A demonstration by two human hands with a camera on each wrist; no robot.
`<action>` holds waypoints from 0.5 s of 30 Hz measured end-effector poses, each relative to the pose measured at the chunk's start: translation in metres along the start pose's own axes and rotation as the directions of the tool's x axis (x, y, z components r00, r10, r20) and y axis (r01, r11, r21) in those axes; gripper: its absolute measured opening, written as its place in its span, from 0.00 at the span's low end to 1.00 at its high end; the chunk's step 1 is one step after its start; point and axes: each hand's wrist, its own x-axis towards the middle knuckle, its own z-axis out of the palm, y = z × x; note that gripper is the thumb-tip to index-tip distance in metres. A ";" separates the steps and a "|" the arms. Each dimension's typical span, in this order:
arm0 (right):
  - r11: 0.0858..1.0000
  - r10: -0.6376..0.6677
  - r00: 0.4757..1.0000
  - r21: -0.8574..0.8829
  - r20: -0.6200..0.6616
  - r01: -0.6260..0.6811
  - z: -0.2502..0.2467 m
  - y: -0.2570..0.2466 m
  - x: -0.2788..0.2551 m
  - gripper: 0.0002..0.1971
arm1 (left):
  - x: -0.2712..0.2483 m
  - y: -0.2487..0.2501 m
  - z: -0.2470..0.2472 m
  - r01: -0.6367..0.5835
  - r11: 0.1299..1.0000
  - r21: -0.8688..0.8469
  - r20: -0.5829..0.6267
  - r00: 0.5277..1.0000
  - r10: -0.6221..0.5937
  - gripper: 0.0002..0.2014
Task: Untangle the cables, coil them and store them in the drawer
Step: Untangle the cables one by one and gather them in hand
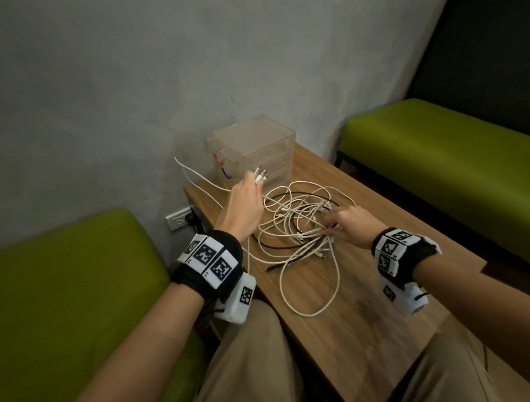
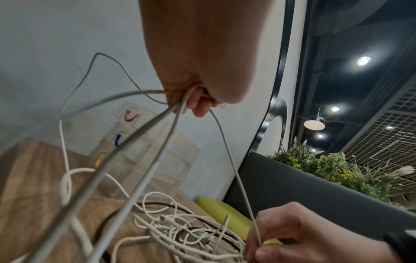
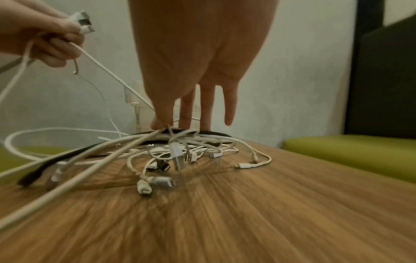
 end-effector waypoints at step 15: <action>0.988 0.134 0.987 0.068 0.084 -0.140 -0.010 -0.011 -0.005 0.07 | -0.001 0.006 0.010 -0.034 0.996 -0.080 0.040 0.998 0.038 0.08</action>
